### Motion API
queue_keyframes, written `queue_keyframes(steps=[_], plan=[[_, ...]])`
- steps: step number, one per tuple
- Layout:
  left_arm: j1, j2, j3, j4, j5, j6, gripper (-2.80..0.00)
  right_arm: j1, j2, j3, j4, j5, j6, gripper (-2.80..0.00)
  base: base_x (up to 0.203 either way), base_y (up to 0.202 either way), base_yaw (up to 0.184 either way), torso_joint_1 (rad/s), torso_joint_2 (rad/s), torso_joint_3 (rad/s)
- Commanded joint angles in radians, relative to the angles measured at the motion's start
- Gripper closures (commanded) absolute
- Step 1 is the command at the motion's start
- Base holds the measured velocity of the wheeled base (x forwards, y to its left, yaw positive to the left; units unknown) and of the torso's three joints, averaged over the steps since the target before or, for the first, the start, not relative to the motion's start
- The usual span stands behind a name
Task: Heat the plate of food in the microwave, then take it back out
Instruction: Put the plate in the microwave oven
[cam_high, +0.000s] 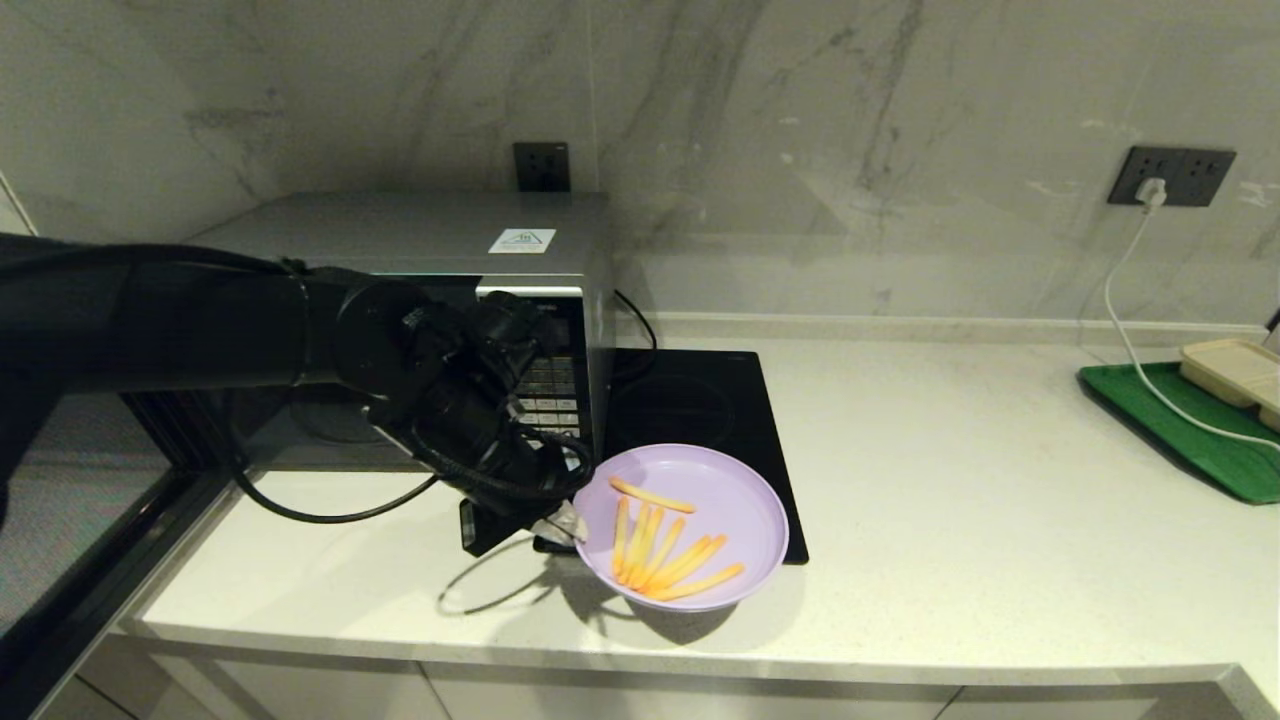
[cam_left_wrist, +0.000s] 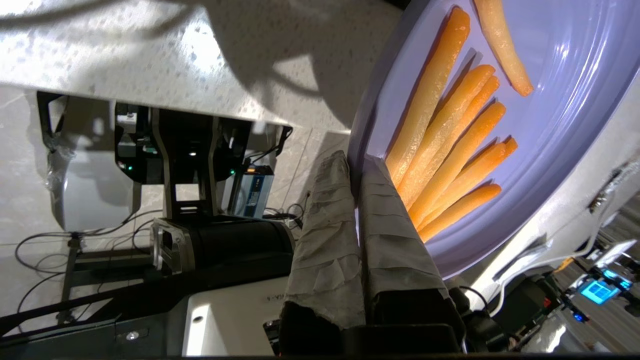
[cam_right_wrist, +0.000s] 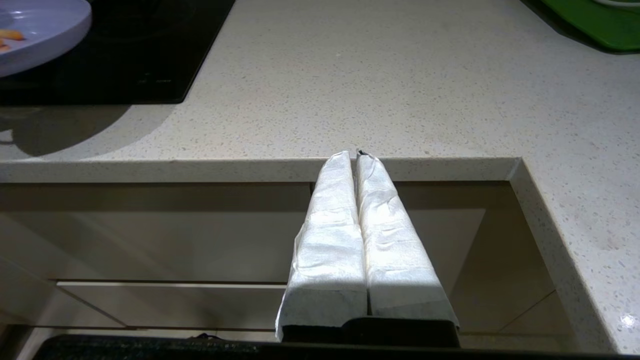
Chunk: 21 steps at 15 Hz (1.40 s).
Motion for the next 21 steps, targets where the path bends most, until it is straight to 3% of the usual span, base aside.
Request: queue_keyframes(steps=[1,7,15,19,21], plan=[[0.011,-0.117,0.101,-0.028,-0.004,-0.006,0.00,-0.001,0.001,0.000,0.001,-0.001,0.001,0.00,0.000,0.000,0.000,0.000,0.00,0.000],[0.122,-0.289,0.259,-0.077,-0.009,-0.013,0.00,0.000,0.001,0.000,0.001,0.000,0.001,0.00,0.000,0.000,0.000,0.000,0.00,0.000],[0.343,-0.437,0.581,-0.293,-0.017,-0.015,0.00,0.000,0.001,0.000,0.001,-0.001,0.001,0.00,0.000,0.000,0.000,0.000,0.00,0.000],[0.483,-0.557,0.650,-0.297,-0.122,0.015,0.00,0.000,0.001,0.000,0.001,-0.001,0.001,0.00,0.000,0.000,0.000,0.000,0.00,0.000],[0.552,-0.563,0.683,-0.294,-0.134,0.035,0.00,0.000,0.001,0.000,0.001,0.000,0.001,0.00,0.000,0.000,0.000,0.000,0.00,0.000]])
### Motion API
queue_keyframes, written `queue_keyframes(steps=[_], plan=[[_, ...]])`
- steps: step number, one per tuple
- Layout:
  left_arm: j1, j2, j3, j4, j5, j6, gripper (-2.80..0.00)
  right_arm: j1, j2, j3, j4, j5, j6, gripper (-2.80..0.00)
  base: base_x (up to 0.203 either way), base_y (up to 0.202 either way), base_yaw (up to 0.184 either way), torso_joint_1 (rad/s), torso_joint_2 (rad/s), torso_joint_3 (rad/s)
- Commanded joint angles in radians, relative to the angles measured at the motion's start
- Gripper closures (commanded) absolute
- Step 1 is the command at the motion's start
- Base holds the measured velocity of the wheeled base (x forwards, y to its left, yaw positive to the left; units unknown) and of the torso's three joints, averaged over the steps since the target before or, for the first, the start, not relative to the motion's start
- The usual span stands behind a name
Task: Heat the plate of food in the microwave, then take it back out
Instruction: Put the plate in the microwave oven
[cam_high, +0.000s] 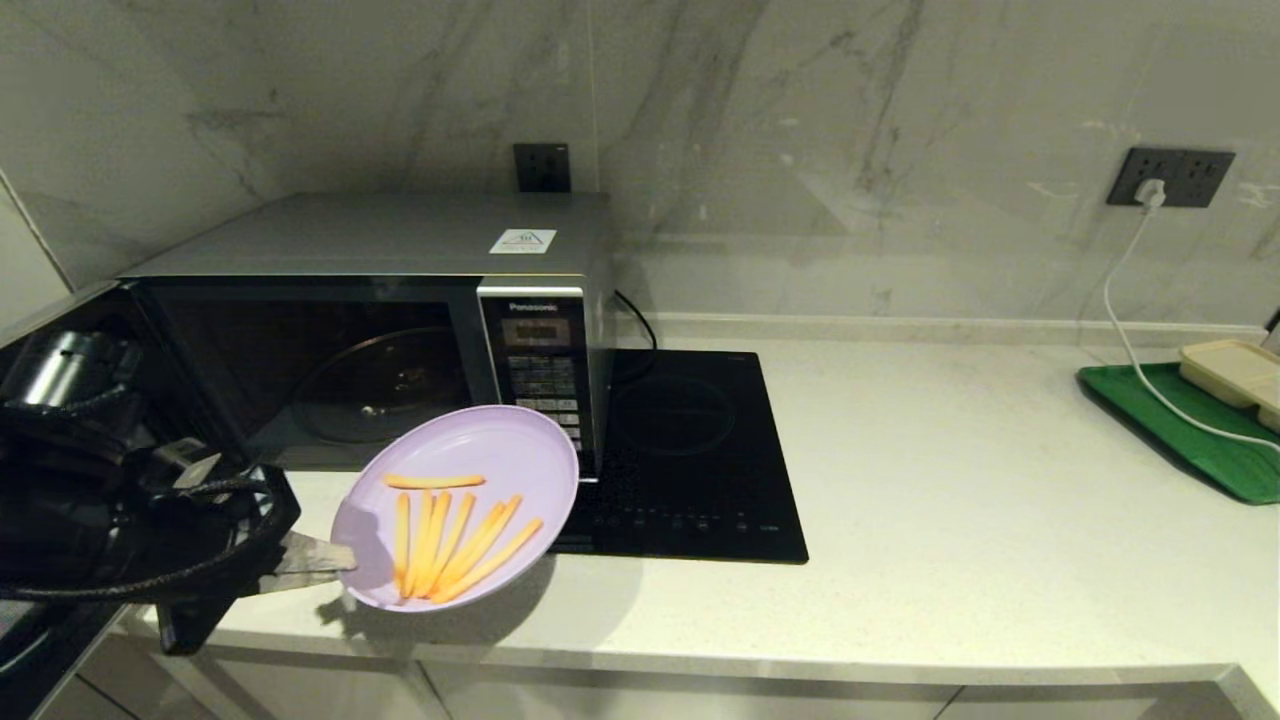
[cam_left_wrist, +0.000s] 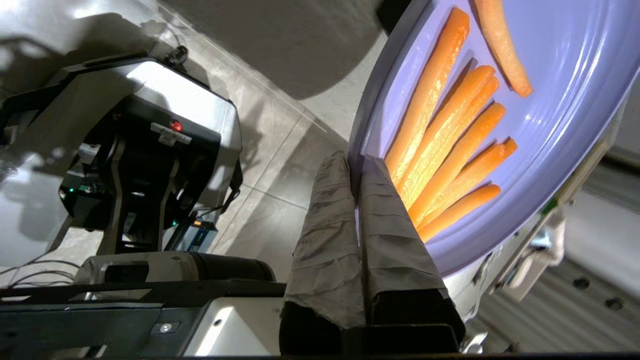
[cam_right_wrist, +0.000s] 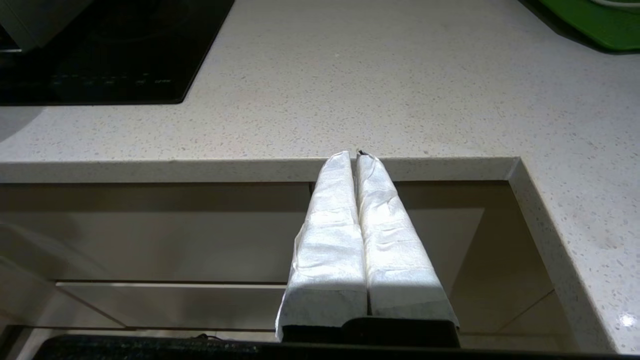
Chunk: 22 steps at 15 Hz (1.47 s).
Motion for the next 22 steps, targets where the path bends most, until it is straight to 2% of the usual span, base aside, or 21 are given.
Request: queue_keyframes(steps=[1,3,6,9,13,16,18,20,22], plan=[[0.078,-0.032,0.032,0.004,-0.003,0.010,0.00,0.000,0.001,0.000,0.001,0.000,0.000,0.00,0.000,0.000,0.000,0.000,0.00,0.000],[0.151,-0.010,0.036,0.001,-0.004,0.041,0.00,0.000,0.001,0.000,0.001,-0.001,0.000,0.00,0.000,0.000,0.000,0.000,0.00,0.000],[0.237,0.059,0.032,-0.006,-0.002,0.051,0.00,-0.001,0.001,0.000,0.001,0.000,0.000,0.00,0.000,0.000,0.000,0.000,0.00,0.000],[0.284,0.126,0.012,-0.054,-0.002,0.048,0.00,-0.001,0.001,0.000,0.001,0.000,0.000,0.00,0.000,0.000,0.000,0.000,0.00,0.000],[0.315,0.229,-0.099,-0.084,-0.003,0.027,0.00,0.000,0.001,0.000,0.001,0.001,0.000,0.00,0.000,0.000,0.000,0.000,0.00,0.000],[0.328,0.296,-0.194,-0.085,0.007,-0.041,0.00,0.000,0.001,0.000,0.001,0.001,0.000,0.00,0.000,0.000,0.000,0.000,0.00,0.000],[0.329,0.339,-0.263,-0.086,0.015,-0.118,0.00,0.000,0.001,0.000,0.001,0.001,0.000,0.00,0.000,0.000,0.000,0.000,0.00,0.000],[0.326,0.375,-0.305,-0.095,0.068,-0.163,0.00,0.000,0.001,0.000,0.001,-0.001,0.000,0.00,0.000,0.000,0.000,0.000,0.00,0.000],[0.312,0.416,-0.348,-0.116,0.160,-0.225,0.00,0.000,0.001,0.000,0.001,-0.001,0.000,0.00,0.000,0.000,0.000,0.000,0.00,0.000]])
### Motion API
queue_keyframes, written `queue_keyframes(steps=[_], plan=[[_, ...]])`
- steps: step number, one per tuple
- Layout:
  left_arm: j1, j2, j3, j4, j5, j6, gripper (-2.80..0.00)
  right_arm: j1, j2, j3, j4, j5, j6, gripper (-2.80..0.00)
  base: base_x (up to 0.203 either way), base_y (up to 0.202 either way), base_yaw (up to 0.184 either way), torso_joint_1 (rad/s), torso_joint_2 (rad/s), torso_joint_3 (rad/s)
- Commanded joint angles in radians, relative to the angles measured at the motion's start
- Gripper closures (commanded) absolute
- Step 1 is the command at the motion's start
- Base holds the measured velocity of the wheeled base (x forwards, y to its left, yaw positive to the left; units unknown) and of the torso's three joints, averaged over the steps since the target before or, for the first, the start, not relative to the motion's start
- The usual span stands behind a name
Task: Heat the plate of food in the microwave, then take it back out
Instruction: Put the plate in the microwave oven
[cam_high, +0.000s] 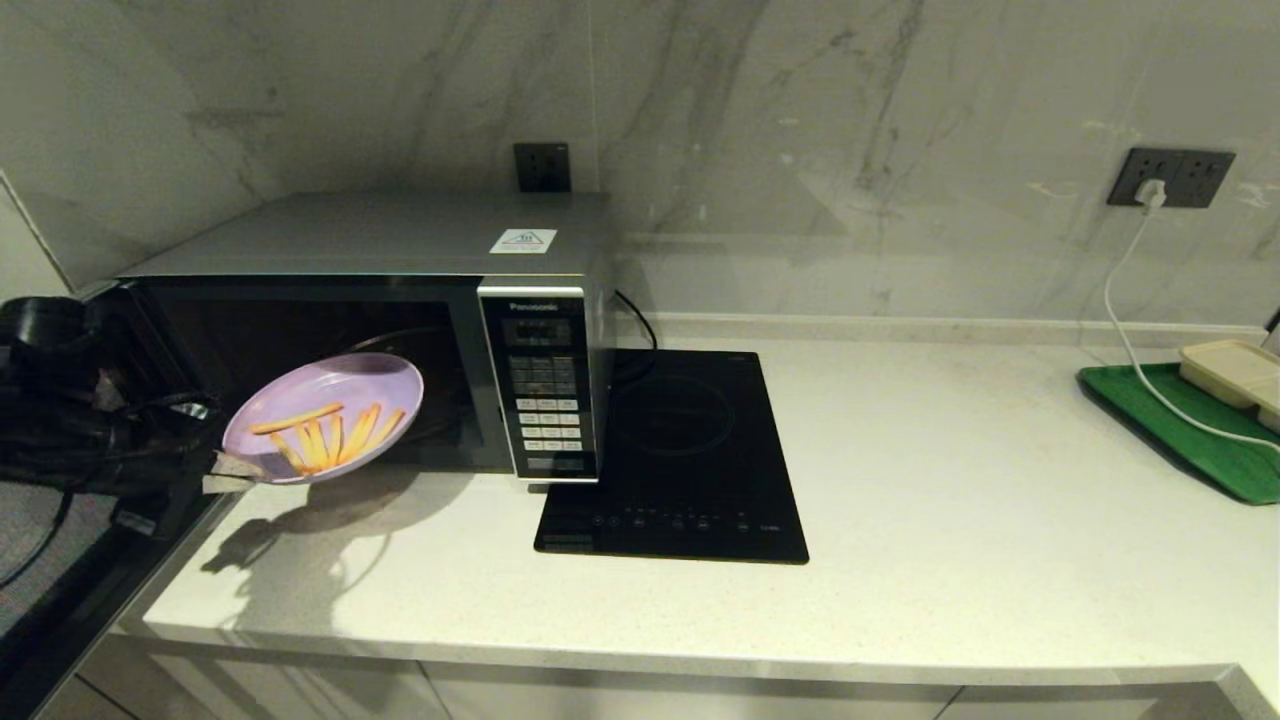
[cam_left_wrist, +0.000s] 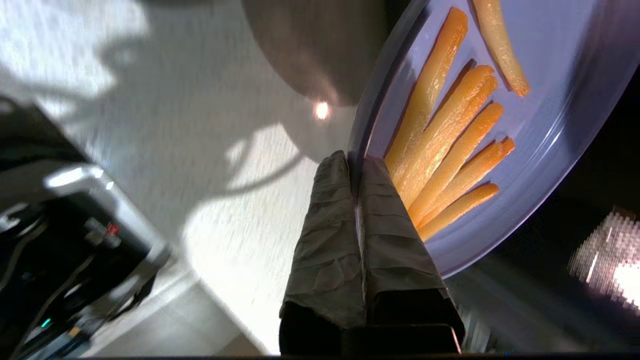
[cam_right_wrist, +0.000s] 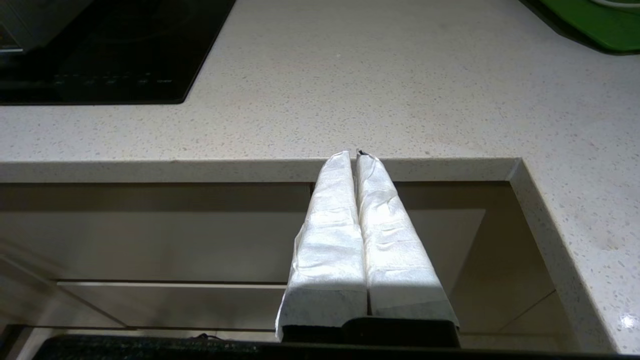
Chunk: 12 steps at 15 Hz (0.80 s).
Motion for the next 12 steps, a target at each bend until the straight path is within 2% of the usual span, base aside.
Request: queue_keyframes(steps=[1,2,6,12], plan=[[-0.027,0.073,-0.053,-0.011,0.096,-0.065,0.00,0.001,0.000,0.000,0.001,-0.001,0.000,0.00,0.000,0.000,0.000,0.000,0.00,0.000],[-0.043,0.085,-0.077,-0.013,0.129,-0.101,0.00,-0.001,0.000,0.000,0.001,0.000,0.000,0.00,0.000,0.000,0.000,0.000,0.00,0.000],[-0.099,0.138,-0.161,-0.008,0.157,-0.201,0.00,0.001,0.000,0.000,0.001,-0.001,0.000,0.00,0.000,0.000,0.000,0.000,0.00,0.000],[-0.171,0.253,-0.341,0.059,0.185,-0.269,0.00,0.001,0.000,0.000,0.001,0.001,0.000,0.00,0.000,0.000,0.000,0.000,0.00,0.000]])
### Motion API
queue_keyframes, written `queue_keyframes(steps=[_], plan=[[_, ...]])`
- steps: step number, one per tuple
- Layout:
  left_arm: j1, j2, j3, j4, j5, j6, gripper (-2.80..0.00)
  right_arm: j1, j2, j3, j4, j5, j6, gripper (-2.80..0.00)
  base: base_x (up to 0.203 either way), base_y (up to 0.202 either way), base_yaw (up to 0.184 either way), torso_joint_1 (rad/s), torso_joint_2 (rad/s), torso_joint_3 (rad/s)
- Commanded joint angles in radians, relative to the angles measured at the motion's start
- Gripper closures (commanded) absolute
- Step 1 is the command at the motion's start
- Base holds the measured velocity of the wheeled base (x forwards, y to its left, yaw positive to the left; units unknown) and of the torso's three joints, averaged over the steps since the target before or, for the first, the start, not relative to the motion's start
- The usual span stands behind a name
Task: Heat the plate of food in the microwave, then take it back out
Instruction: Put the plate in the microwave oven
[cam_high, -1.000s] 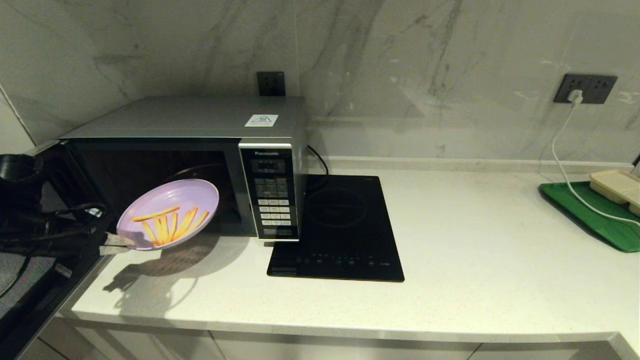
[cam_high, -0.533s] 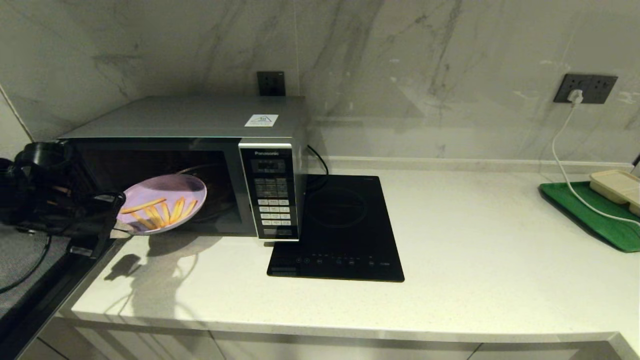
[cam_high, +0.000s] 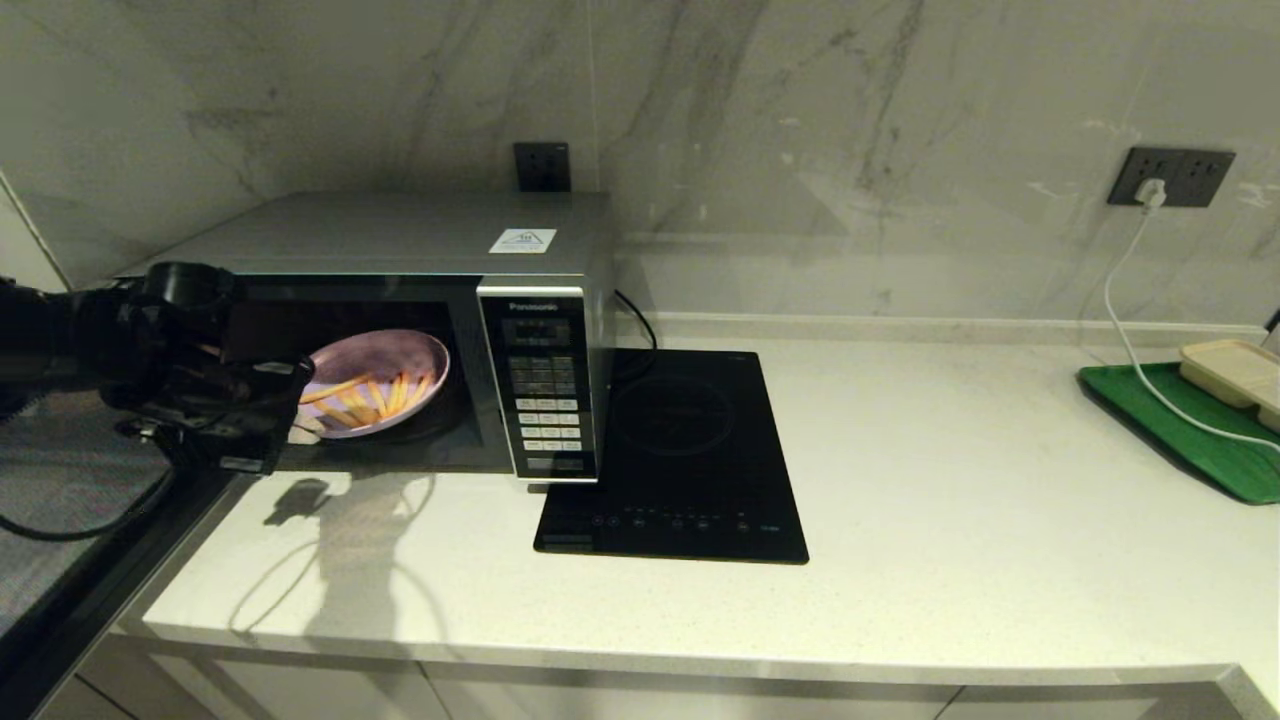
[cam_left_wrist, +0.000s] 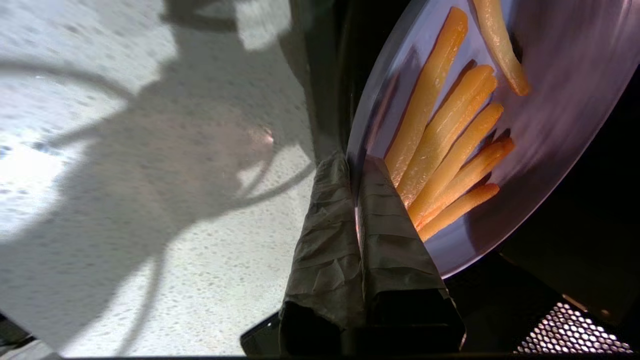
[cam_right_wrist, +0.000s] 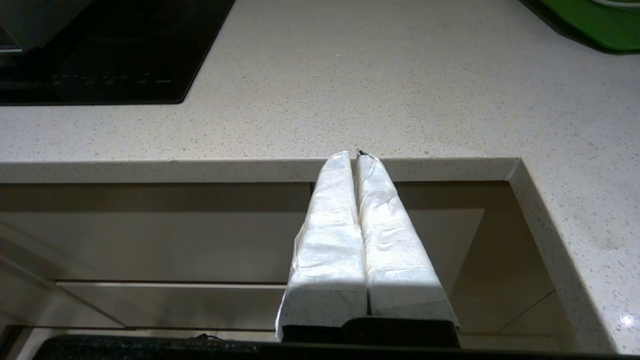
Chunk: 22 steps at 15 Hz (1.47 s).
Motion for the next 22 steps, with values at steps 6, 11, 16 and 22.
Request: queue_keyframes(steps=[6,11,16,22], plan=[[-0.040,0.110,-0.173,0.070,-0.001,-0.011,0.00,-0.001,0.001,0.000,0.001,-0.001,0.001,0.00,0.000,0.000,0.000,0.000,0.00,0.000],[-0.041,0.129,-0.190,0.070,-0.003,-0.008,0.00,0.000,0.001,0.000,0.001,0.001,0.001,0.00,0.000,0.000,0.000,0.000,0.00,0.000],[-0.040,0.159,-0.200,0.127,0.006,-0.016,0.00,0.000,0.001,0.000,0.001,0.001,0.001,0.00,0.000,0.000,0.000,0.000,0.00,0.000],[-0.038,0.162,-0.243,0.123,0.037,-0.026,0.00,0.000,0.001,0.000,0.000,0.000,0.001,0.00,0.000,0.000,0.000,0.000,0.00,0.000]])
